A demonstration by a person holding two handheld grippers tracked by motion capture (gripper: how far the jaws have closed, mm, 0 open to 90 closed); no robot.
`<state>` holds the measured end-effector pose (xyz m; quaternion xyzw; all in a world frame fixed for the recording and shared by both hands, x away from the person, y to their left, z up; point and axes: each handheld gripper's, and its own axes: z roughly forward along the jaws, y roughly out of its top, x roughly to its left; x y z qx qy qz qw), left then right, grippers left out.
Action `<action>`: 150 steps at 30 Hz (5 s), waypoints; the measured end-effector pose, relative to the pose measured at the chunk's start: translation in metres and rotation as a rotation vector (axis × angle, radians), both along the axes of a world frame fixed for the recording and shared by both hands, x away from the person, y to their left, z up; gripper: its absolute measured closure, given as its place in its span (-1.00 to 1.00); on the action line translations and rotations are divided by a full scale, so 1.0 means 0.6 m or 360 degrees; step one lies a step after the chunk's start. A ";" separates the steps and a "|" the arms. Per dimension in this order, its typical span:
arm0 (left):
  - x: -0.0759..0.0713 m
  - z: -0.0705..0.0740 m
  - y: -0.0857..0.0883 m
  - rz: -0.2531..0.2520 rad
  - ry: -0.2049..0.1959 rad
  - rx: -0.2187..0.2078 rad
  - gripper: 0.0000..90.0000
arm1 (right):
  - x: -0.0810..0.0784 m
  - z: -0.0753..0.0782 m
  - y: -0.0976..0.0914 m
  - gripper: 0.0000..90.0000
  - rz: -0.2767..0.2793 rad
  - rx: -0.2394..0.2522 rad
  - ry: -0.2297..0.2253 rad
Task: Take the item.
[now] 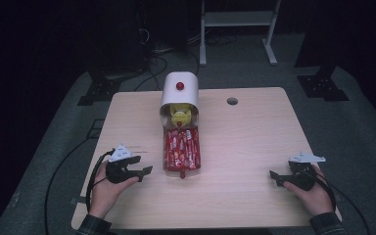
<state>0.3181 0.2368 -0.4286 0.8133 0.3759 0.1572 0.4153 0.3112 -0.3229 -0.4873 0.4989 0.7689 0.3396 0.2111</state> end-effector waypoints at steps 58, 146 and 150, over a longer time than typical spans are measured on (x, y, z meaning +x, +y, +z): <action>0.071 0.057 -0.100 -0.0131 -0.0054 -0.0106 -0.14 | 0.000 0.000 0.000 -0.74 0.0001 -0.0001 -0.0001; 0.108 0.019 -0.199 -0.0087 0.0103 -0.0001 0.78 | -0.001 0.000 -0.001 -0.73 0.0004 0.0000 0.0000; 0.108 0.019 -0.198 -0.0081 0.0115 -0.0017 0.81 | -0.001 0.000 -0.001 -0.73 0.0004 0.0000 0.0000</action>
